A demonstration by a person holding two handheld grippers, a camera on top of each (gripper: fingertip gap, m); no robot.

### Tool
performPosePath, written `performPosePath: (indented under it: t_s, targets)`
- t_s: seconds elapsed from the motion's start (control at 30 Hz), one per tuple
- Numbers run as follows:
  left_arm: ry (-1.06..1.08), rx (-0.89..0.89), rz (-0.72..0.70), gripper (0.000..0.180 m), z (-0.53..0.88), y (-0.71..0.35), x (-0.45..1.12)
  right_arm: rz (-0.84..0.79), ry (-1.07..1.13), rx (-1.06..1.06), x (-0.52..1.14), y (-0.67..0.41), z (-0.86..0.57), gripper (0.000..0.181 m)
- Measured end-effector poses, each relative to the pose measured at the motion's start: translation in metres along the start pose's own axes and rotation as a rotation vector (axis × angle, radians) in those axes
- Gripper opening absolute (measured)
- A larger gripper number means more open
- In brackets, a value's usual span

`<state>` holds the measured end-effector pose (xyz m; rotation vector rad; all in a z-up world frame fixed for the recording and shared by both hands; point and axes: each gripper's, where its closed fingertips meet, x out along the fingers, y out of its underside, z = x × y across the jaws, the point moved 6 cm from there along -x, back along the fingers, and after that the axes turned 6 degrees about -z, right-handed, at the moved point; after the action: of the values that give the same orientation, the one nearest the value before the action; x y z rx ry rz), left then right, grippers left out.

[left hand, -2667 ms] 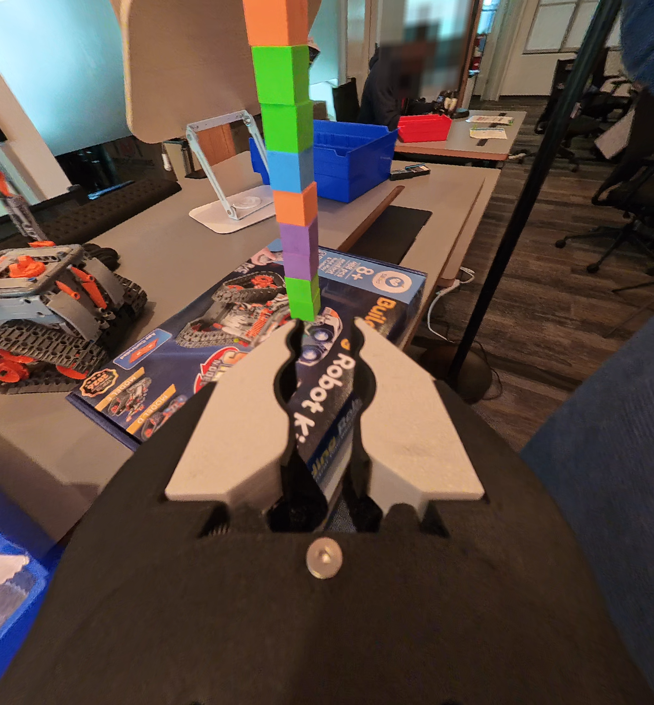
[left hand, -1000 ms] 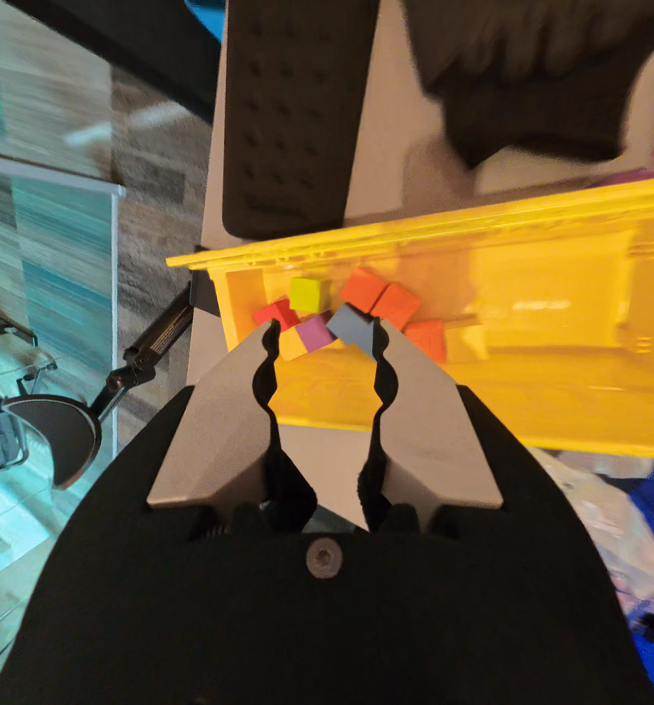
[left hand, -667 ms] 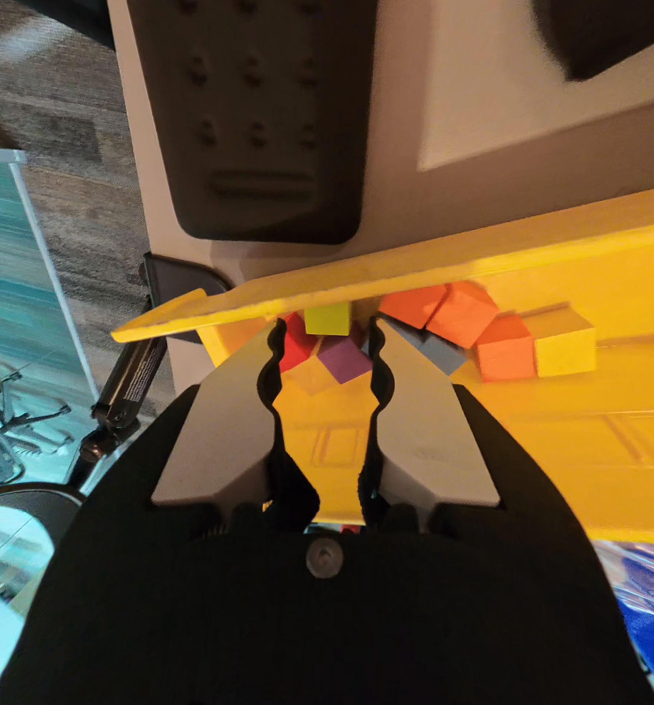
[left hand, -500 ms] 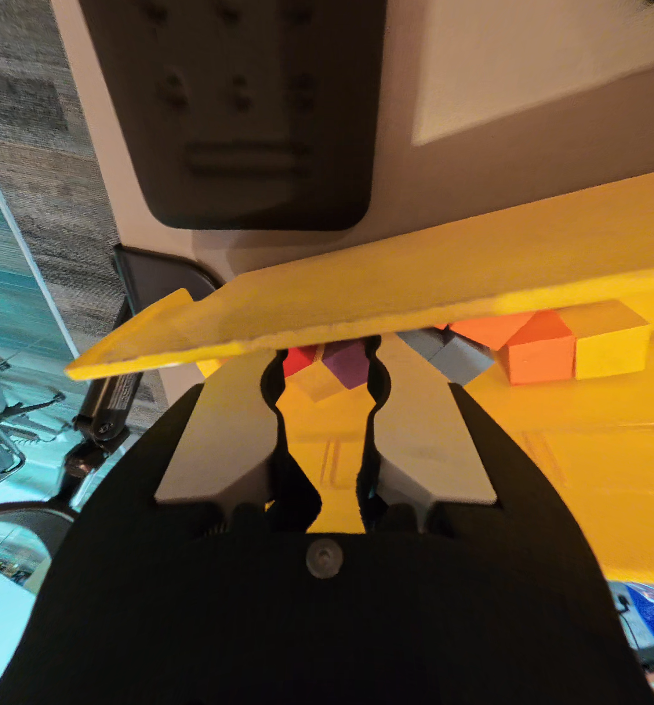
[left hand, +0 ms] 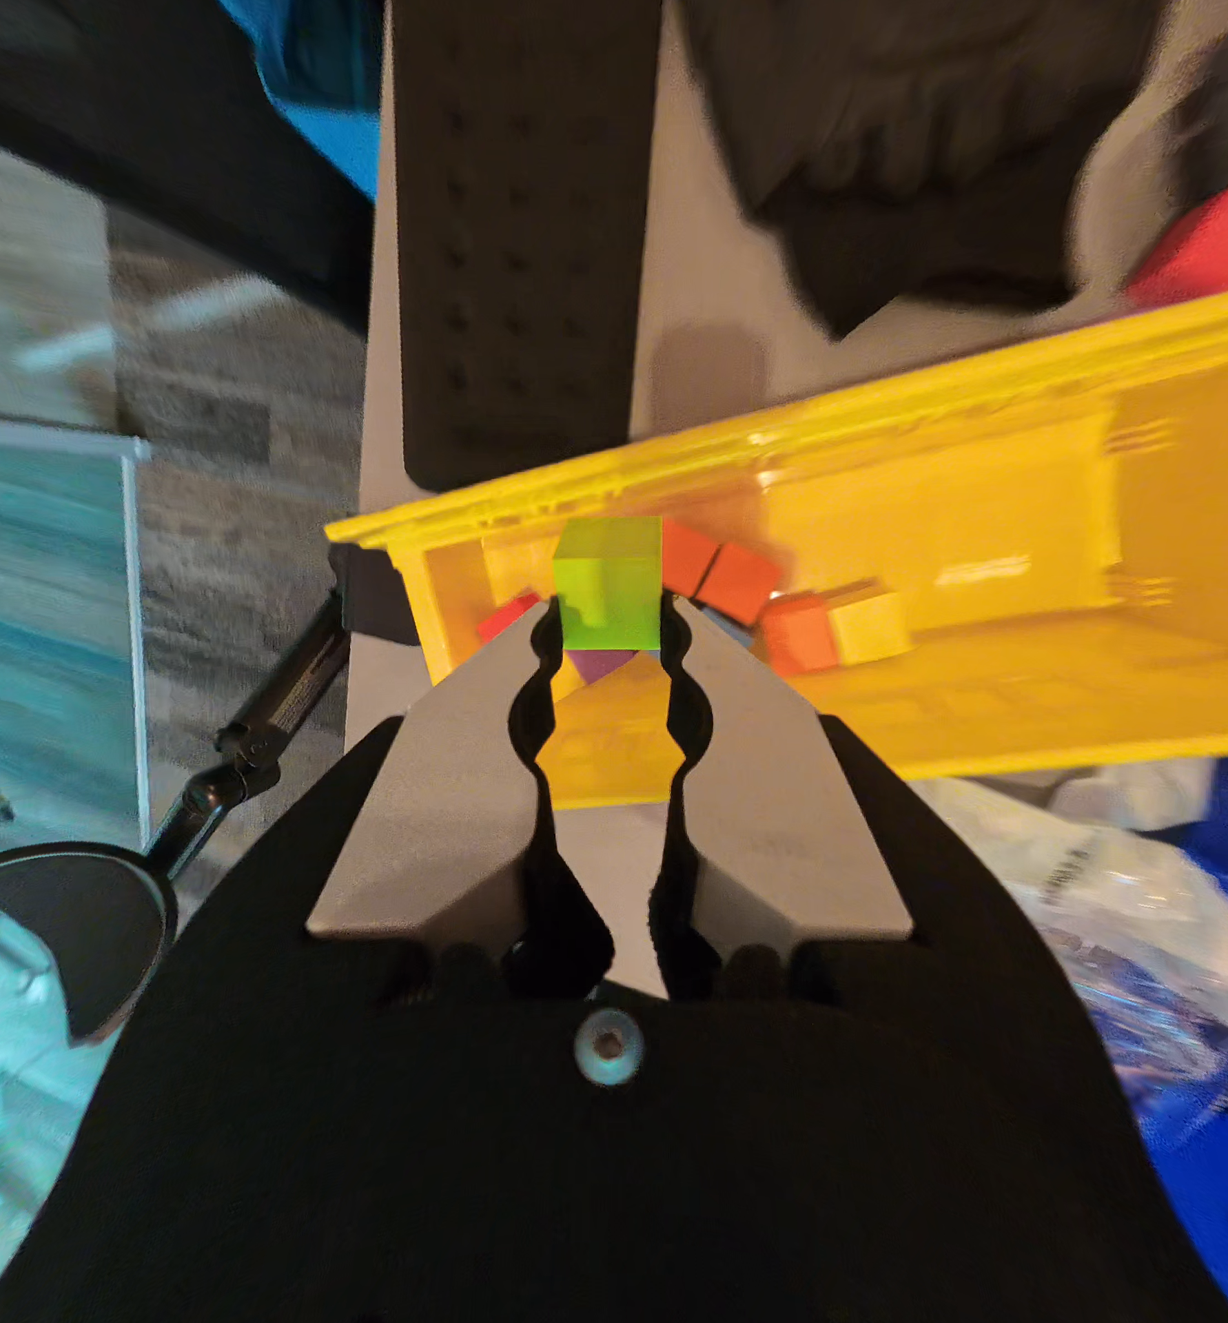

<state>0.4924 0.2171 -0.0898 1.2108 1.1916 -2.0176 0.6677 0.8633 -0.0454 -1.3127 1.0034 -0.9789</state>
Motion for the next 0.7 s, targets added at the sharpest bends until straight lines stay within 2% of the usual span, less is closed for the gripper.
performPosePath:
  t_s: [0.17,0.37,0.47,0.7]
  targets:
    - [-0.062,-0.045,-0.342,0.025,-0.046,-0.050,-0.093,-0.044,-0.035,-0.048,-0.012,-0.008,-0.006,0.000]
    - [-0.042,-0.071,-0.736,0.024,-0.137,-0.122,-0.202,-0.109,-0.082,-0.104,-0.026,-0.019,-0.018,0.000]
    - [-0.012,-0.051,-0.873,0.025,-0.191,-0.156,-0.247,-0.153,-0.109,-0.125,-0.032,-0.026,-0.023,0.000]
    - [0.040,0.133,-1.064,0.025,-0.310,-0.219,-0.326,-0.230,-0.145,-0.205,-0.056,-0.057,-0.033,0.000]
